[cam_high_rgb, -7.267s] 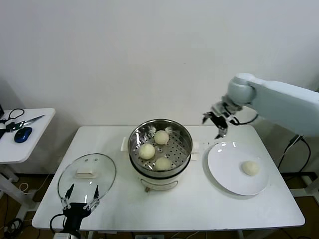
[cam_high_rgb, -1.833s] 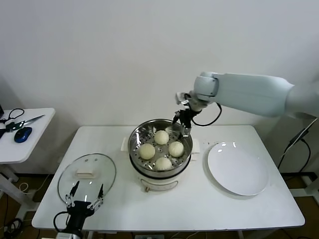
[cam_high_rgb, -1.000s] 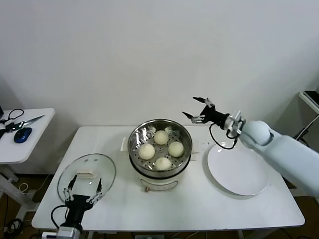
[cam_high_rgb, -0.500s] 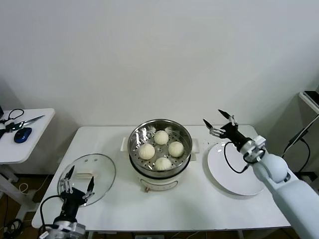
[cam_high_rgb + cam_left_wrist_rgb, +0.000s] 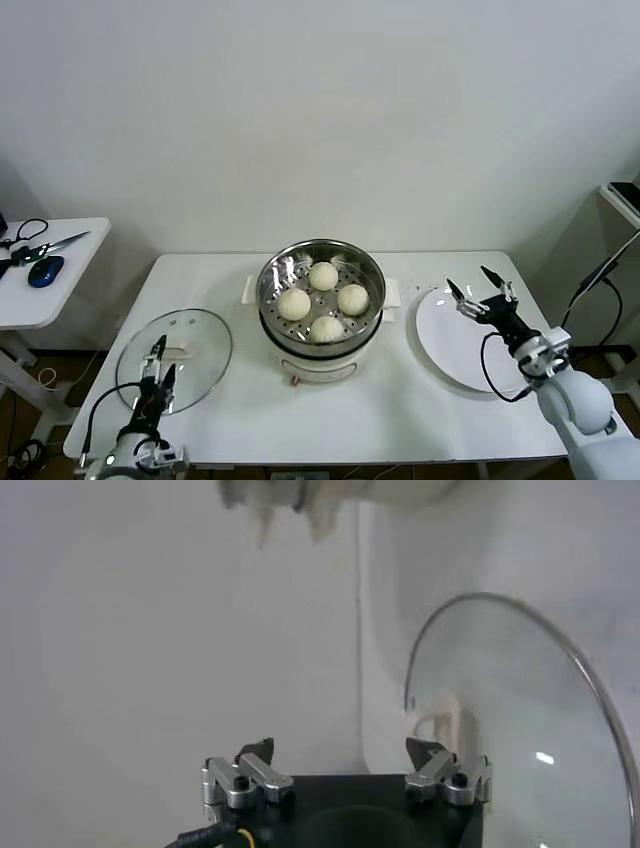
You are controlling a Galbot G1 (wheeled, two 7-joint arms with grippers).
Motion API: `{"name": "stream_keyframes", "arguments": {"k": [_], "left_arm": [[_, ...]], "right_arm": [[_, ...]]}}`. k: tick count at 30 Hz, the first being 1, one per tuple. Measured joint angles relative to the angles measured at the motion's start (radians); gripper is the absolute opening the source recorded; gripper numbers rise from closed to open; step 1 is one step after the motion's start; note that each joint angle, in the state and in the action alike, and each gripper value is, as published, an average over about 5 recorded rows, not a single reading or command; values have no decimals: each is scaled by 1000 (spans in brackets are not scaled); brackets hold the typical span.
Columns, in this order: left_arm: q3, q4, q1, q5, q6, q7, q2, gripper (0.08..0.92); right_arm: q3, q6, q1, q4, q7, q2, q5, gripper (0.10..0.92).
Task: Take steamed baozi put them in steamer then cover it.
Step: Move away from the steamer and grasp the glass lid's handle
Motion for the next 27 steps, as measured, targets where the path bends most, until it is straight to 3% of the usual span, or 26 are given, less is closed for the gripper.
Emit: {"name": "stream_keyframes", "arguments": {"k": [27], "left_arm": [[30,354,-281,89,22,-90,44,823]], "right_arm": [[87,7,-90,-33,-39,67,-93,823]]}}
